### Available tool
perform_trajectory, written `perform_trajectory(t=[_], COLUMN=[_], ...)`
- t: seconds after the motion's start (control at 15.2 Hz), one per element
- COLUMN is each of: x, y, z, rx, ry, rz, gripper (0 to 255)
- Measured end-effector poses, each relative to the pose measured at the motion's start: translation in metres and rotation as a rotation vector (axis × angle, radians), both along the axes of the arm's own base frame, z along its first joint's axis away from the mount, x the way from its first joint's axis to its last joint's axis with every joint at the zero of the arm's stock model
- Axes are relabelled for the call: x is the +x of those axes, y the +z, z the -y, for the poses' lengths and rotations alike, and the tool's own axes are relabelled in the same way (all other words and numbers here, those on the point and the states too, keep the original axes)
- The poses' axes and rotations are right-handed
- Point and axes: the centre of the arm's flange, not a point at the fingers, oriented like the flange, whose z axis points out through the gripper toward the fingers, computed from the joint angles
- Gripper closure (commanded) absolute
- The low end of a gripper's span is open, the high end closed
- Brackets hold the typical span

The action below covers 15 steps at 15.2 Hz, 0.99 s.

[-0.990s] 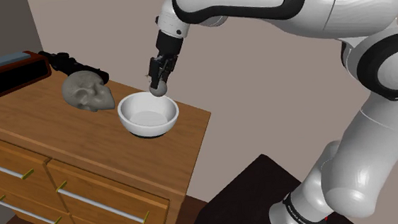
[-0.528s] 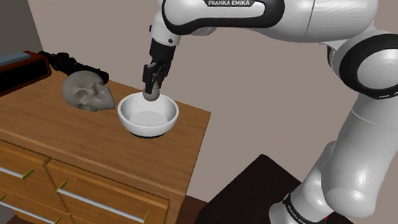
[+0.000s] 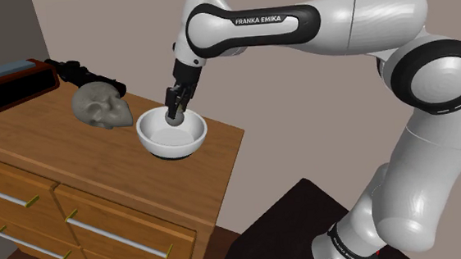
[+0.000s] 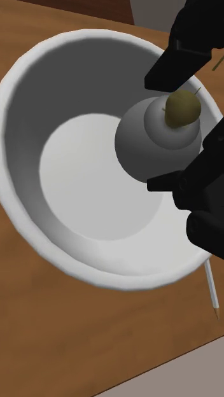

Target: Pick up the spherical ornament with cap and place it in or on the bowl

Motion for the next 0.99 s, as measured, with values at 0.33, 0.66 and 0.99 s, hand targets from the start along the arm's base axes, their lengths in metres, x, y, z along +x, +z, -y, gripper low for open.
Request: perform_trajectory(t=[0.33, 0.66, 0.99], x=[0.0, 0.0, -0.001], y=[-0.001, -0.001, 0.026], z=[-0.001, -0.001, 0.004], rx=[0.0, 0.0, 0.0], ry=[0.0, 0.0, -0.001], rz=[0.0, 0.001, 0.001], gripper=[255, 0, 0])
